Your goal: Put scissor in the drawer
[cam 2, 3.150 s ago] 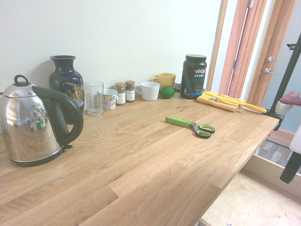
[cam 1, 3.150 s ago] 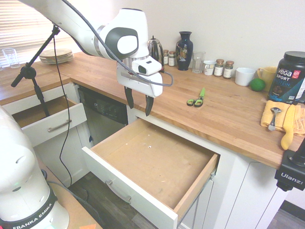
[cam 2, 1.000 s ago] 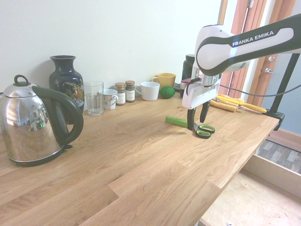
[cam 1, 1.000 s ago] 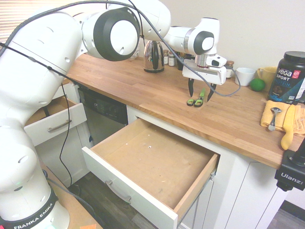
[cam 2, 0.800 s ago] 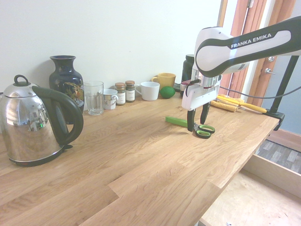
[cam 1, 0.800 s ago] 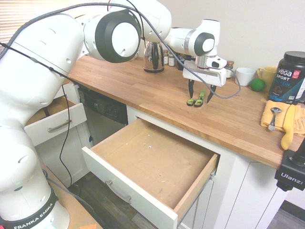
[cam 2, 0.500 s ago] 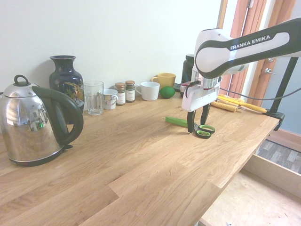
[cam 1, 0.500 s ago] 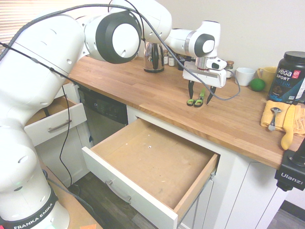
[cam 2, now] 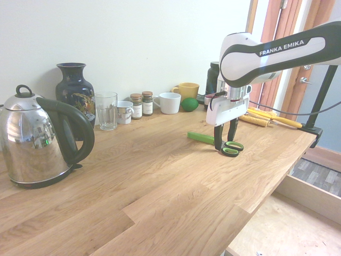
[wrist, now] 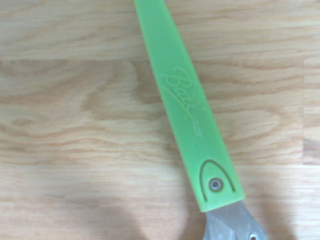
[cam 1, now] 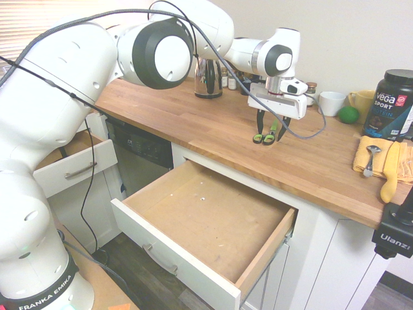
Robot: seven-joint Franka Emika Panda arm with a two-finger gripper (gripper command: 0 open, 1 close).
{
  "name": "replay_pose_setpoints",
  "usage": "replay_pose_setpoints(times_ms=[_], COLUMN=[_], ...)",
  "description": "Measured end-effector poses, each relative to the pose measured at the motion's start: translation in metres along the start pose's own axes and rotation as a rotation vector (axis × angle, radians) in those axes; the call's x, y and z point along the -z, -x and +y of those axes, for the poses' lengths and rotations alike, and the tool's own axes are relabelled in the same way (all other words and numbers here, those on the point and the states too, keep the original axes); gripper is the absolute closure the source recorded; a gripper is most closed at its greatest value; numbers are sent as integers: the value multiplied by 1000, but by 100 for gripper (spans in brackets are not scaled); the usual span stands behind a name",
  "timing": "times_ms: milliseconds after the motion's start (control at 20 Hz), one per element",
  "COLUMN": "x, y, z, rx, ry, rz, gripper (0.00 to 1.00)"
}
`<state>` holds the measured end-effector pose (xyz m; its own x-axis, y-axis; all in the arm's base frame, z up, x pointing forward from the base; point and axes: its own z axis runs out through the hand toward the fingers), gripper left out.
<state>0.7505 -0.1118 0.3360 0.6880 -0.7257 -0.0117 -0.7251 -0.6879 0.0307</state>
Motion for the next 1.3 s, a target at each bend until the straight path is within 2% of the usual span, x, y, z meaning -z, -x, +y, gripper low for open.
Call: replay_pose_setpoints(times_ms=[1300], x=[1], y=[3], z=[-5], rx=[-13], ry=[-3], rz=[3], gripper=[100])
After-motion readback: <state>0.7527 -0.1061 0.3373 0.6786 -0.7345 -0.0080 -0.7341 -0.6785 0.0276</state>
